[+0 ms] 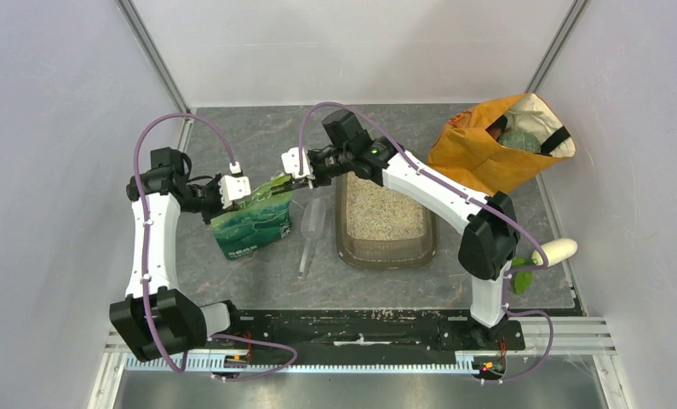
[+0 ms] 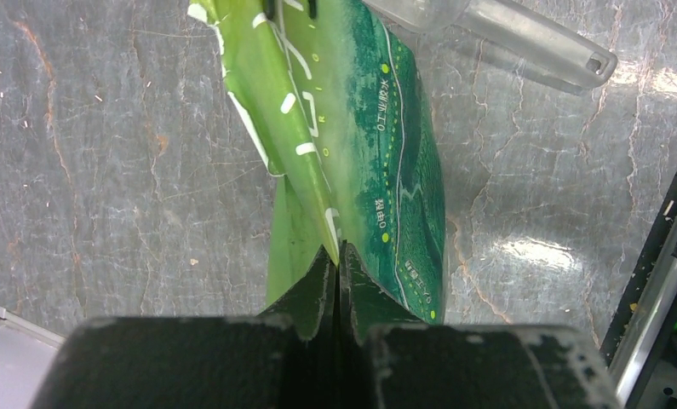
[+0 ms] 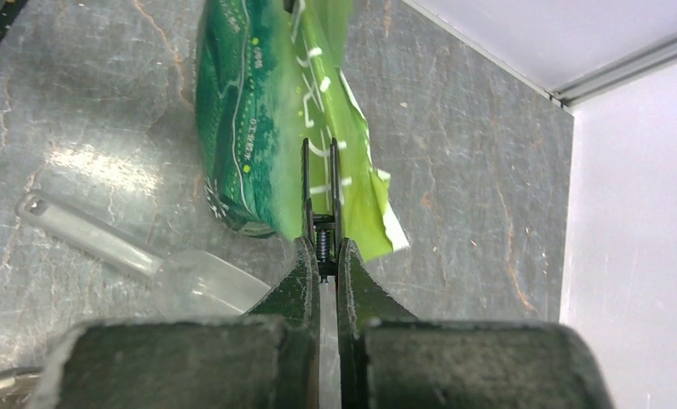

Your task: Fill the litter box with clean litter

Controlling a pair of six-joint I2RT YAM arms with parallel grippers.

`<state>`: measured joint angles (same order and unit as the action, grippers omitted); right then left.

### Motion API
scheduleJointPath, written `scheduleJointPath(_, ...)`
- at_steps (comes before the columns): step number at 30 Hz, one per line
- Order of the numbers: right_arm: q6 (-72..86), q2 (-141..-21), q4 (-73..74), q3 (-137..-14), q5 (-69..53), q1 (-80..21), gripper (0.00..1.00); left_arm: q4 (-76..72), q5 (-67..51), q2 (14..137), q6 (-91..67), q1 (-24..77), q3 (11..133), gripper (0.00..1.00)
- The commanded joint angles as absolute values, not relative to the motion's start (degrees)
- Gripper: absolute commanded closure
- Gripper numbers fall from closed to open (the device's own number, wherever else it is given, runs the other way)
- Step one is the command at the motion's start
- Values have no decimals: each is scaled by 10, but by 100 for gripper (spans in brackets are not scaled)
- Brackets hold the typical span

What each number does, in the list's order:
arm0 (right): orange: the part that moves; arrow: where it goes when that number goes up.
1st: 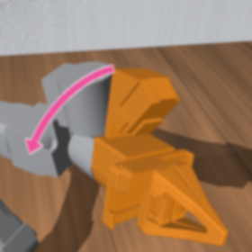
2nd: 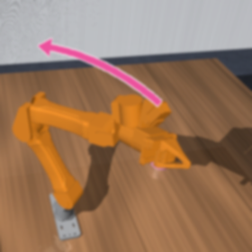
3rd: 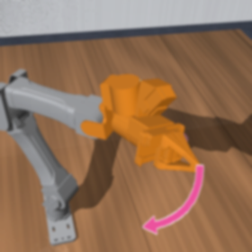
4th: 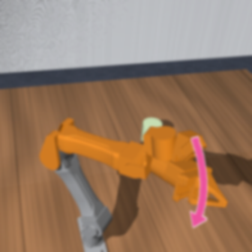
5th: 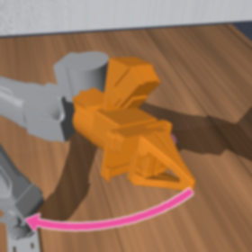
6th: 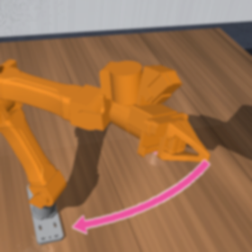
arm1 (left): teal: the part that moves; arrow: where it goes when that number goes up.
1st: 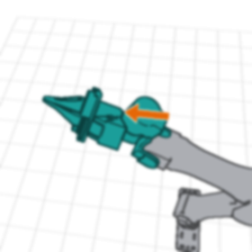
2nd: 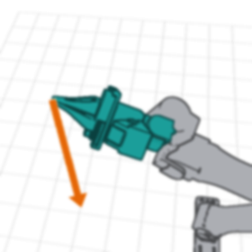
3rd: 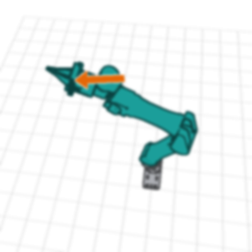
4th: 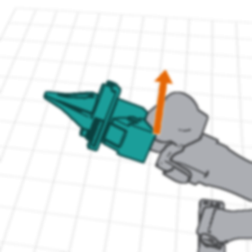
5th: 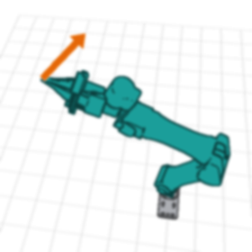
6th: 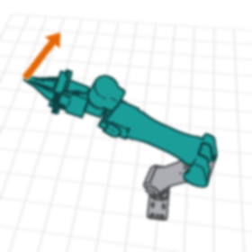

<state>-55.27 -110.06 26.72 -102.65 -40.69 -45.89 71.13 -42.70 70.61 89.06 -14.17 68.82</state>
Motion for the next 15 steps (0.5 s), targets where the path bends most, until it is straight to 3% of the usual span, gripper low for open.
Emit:
scheduleJointPath(1, -568, -1065, 249, -1032, -412, -446, 100, 723, -461, 710, 917, -144, 704, 98)
scheduleJointPath(15, -618, -1056, 277, -1041, -423, -447, 100, 739, -466, 719, 947, -144, 715, 98)
